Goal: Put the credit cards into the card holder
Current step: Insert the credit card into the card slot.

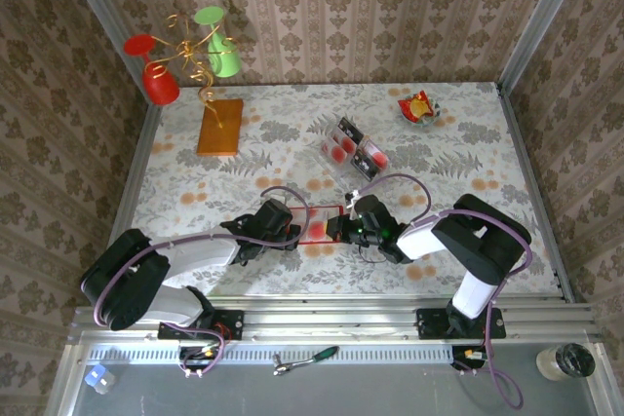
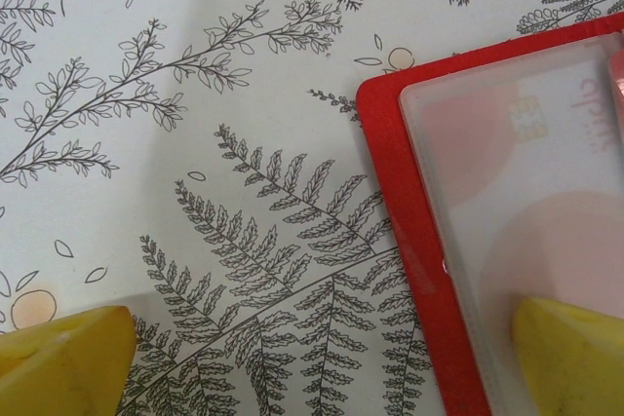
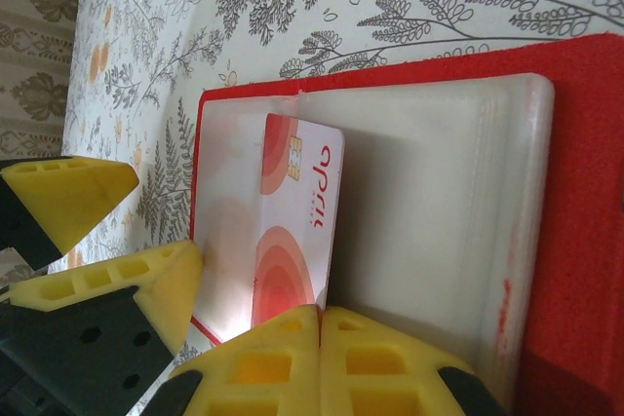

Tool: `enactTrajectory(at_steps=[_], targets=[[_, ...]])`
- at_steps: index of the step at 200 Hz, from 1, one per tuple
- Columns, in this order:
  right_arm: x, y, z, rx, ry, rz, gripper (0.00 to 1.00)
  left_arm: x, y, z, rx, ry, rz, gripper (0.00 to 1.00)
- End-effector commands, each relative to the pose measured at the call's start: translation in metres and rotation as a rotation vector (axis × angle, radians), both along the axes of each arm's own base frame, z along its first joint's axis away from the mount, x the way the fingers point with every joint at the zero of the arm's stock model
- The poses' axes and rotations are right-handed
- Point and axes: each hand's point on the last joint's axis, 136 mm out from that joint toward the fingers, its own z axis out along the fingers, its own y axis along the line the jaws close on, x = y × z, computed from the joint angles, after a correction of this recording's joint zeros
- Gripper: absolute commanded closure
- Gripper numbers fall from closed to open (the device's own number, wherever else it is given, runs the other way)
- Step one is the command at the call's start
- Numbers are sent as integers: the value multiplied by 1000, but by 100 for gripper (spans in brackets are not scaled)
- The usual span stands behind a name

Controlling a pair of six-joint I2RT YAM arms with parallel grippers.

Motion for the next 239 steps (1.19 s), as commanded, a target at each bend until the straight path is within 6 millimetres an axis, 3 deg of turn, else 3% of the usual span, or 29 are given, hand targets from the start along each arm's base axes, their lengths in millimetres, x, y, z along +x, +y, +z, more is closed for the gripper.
enactTrajectory(at_steps=[1,98,186,213,239], targets=[[-21,-7,-27,-98,108,53,100,-7,10,-4,42,10,3,0],[-24,-11,-33,-140,182,80,100,-7,12,-4,43,6,4,0],[-23,11,-40,-128,242,147,100,-7,9,-4,36,6,2,0],[-23,10,-37,-147,242,156,71,-6,9,-1,26,4,7,0],[-18,5,-23,-179,215,163,57,-3,13,8,-7,-11,29,0]])
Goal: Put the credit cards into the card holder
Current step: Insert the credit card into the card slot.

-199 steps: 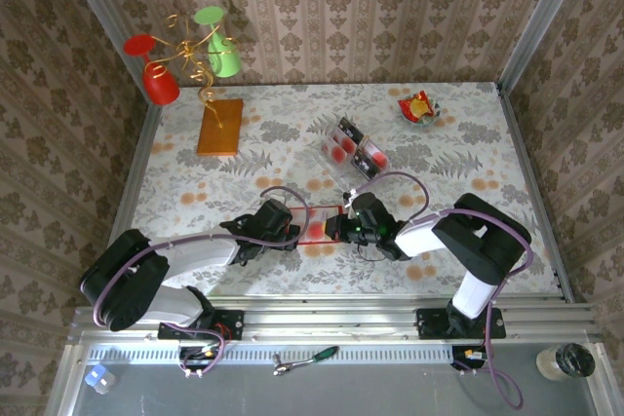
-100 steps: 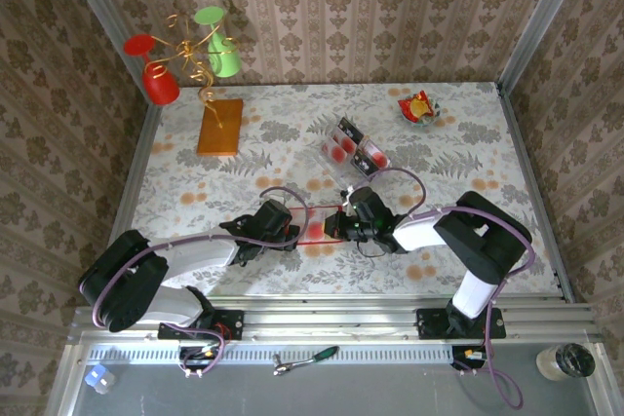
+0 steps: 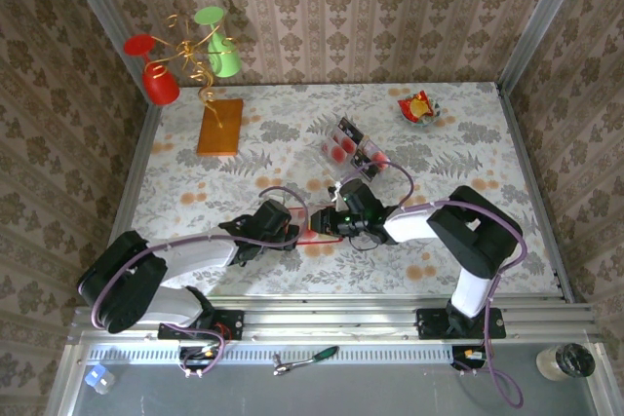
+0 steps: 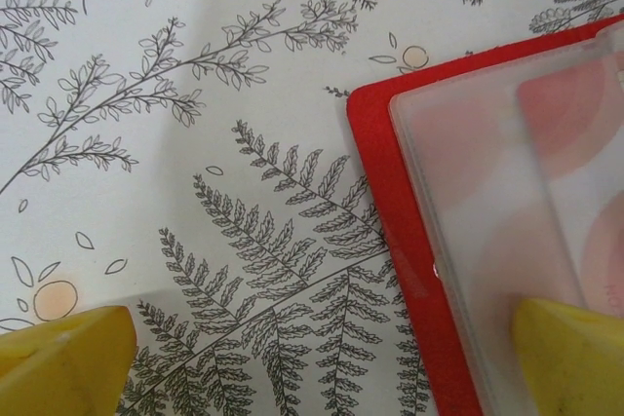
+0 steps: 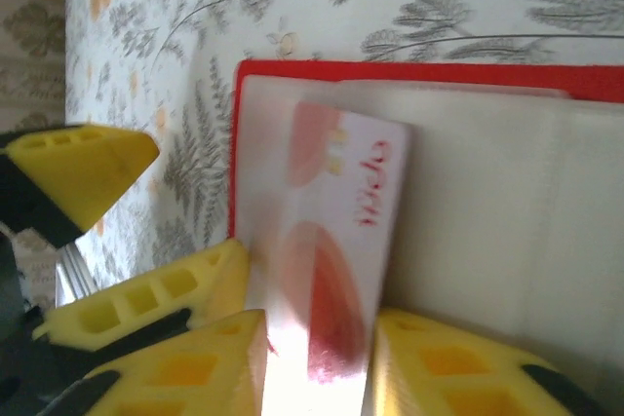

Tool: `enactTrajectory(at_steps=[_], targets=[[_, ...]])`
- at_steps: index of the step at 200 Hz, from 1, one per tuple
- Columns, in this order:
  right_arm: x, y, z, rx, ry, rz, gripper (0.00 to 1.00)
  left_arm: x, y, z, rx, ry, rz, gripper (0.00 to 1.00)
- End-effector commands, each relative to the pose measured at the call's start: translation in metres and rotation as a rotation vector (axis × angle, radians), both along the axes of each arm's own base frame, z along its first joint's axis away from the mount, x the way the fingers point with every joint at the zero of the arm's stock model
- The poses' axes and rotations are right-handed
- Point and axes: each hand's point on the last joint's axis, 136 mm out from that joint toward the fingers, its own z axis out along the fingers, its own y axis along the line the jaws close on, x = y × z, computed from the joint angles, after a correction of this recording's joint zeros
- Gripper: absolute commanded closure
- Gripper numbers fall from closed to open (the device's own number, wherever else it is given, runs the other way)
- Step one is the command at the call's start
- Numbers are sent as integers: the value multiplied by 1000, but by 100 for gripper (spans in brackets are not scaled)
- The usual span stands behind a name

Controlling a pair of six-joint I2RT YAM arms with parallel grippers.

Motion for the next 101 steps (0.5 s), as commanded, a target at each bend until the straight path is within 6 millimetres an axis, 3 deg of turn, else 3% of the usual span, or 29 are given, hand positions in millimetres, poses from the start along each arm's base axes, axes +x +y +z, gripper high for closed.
enactTrajectory(at_steps=[1,24,53,69,86,101], targets=[[-23,-27,-30,-165,99,25,57,-3,10,4,-8,1,22,0],[-14,-34,-18,-188,73,10,50,0,16,8,-27,-9,38,0],[-5,-33,-7,-215,45,20,51,-1,21,3,-16,2,42,0],[-1,-31,-3,-224,35,23,60,-2,24,-2,-7,9,48,0],[3,-30,-2,-248,27,28,83,-2,24,-4,-9,12,53,0],[7,-30,-1,-271,19,30,94,-1,26,-5,-8,14,62,0]])
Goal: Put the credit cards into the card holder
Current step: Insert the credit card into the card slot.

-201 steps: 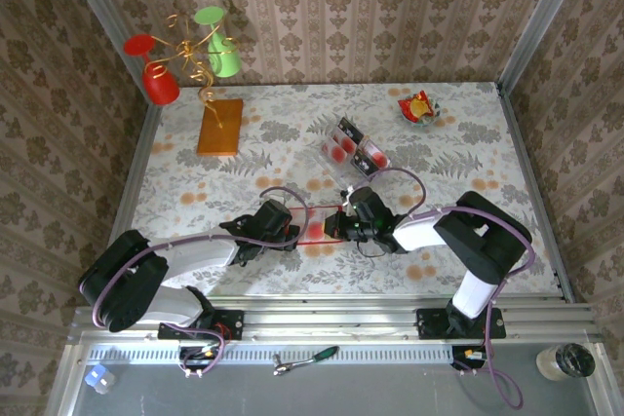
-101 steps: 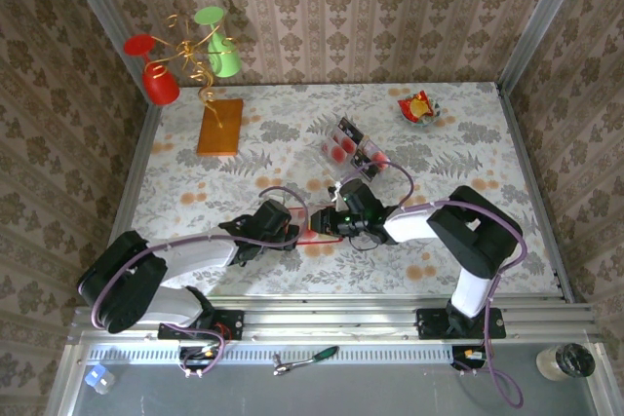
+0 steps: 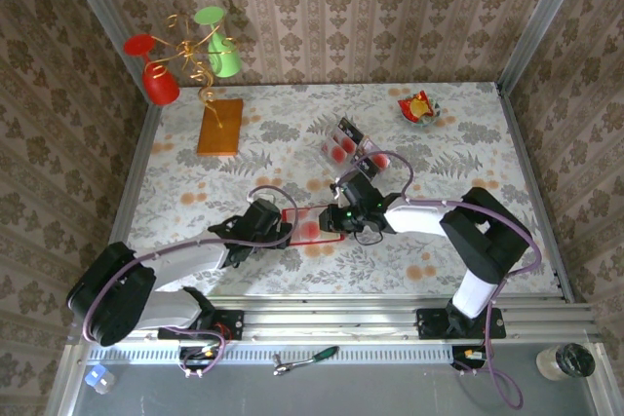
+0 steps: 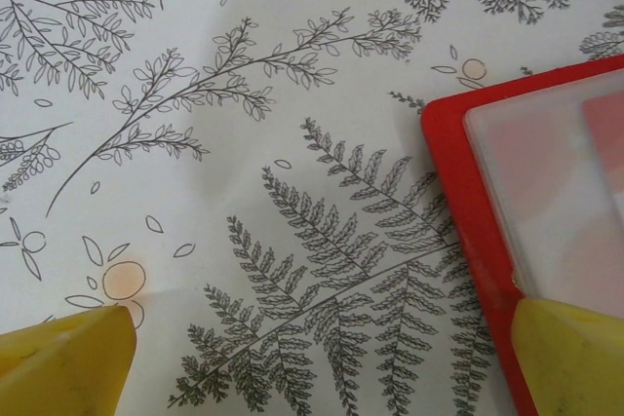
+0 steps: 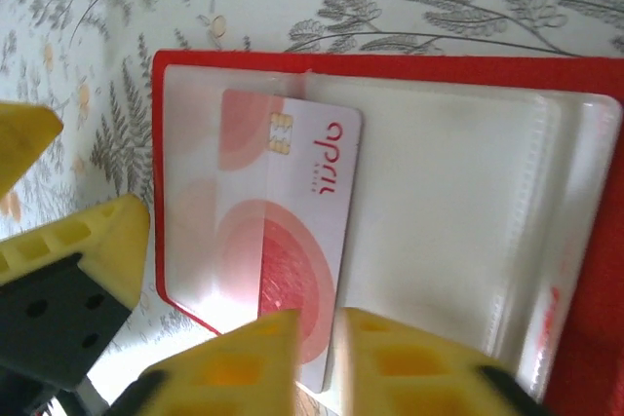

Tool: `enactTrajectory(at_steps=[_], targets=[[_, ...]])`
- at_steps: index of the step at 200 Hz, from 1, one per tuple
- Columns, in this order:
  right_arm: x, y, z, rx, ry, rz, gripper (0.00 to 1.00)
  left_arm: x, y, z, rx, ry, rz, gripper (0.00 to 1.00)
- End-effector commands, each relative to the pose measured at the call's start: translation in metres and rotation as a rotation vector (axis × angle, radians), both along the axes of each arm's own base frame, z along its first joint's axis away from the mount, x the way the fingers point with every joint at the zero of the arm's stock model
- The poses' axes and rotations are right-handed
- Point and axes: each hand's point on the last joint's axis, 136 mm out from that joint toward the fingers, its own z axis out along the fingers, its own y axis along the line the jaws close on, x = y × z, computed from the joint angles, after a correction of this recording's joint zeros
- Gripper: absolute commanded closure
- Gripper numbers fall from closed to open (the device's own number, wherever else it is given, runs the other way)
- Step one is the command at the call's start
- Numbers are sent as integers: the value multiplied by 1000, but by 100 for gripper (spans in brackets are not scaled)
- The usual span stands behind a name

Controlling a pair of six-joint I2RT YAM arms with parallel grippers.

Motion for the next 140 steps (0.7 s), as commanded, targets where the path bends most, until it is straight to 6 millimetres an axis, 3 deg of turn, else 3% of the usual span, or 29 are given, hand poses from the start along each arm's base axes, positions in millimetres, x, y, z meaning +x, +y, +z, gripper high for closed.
enactTrajectory(at_steps=[1,81,140], targets=[[4,-7,-3,-86,-7,8,94,-3,7,-8,20,24,13,0],[15,9,-14,-121,0,34,97,-2,5,-8,18,26,7,0],[7,27,-22,-135,22,86,98,-1,2,-11,14,34,4,0]])
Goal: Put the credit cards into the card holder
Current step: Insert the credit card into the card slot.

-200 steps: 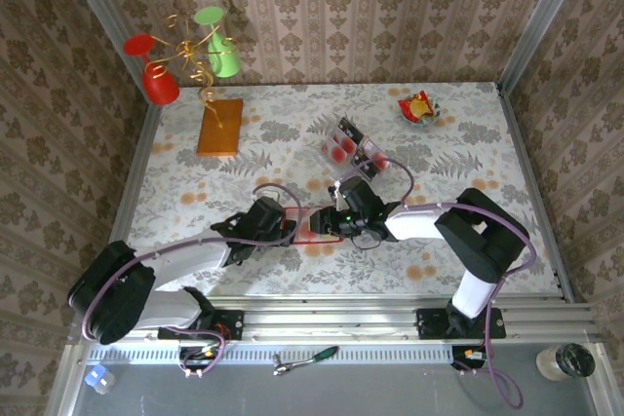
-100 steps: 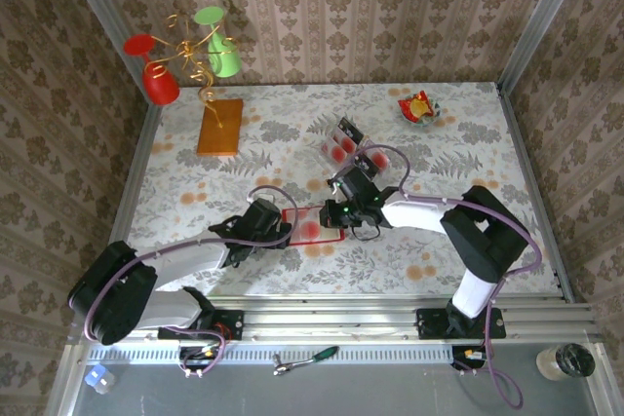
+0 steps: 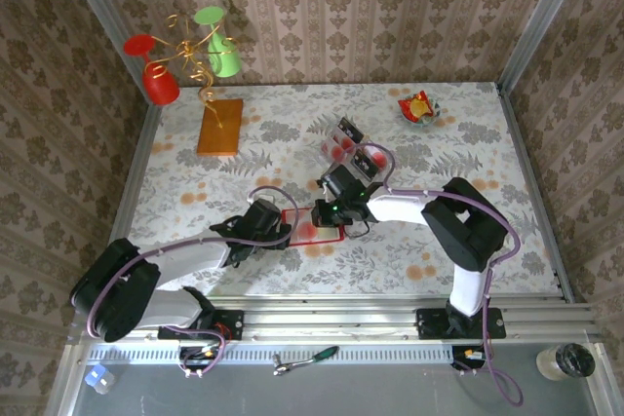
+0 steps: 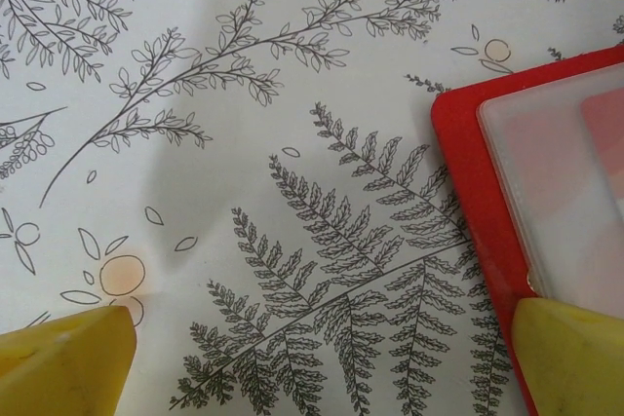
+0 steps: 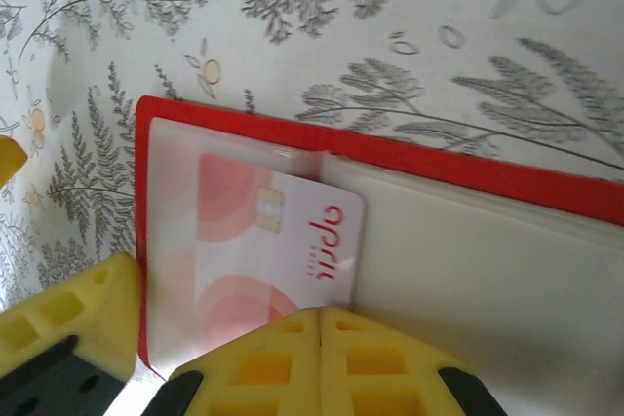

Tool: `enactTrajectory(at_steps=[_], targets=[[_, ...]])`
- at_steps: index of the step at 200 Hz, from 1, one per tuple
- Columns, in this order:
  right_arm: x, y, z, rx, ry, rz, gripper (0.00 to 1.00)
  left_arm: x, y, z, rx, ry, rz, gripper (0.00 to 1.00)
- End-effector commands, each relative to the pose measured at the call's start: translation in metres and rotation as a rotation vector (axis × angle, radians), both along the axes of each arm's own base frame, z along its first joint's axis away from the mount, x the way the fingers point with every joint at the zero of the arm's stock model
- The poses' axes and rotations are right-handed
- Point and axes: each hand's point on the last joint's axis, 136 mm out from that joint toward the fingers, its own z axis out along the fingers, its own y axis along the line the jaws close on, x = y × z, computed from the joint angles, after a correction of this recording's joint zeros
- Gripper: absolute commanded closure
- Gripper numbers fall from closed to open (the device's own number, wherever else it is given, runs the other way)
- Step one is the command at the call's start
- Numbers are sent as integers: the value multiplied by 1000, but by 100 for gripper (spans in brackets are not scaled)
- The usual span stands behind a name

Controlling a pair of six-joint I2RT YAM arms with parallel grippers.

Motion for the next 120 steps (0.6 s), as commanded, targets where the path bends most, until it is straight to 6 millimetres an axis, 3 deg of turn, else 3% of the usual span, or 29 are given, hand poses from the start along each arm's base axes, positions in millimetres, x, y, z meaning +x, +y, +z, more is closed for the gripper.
enactTrajectory(at_steps=[1,64,120], targets=[[-9,4,-10,-43,23,36,98,-1,0,-4,-1,13,-1,0],[-16,23,-15,-29,43,72,98,2,-4,-4,-12,13,-3,0],[-18,12,-21,-47,46,58,98,8,-10,8,-28,-5,-8,0]])
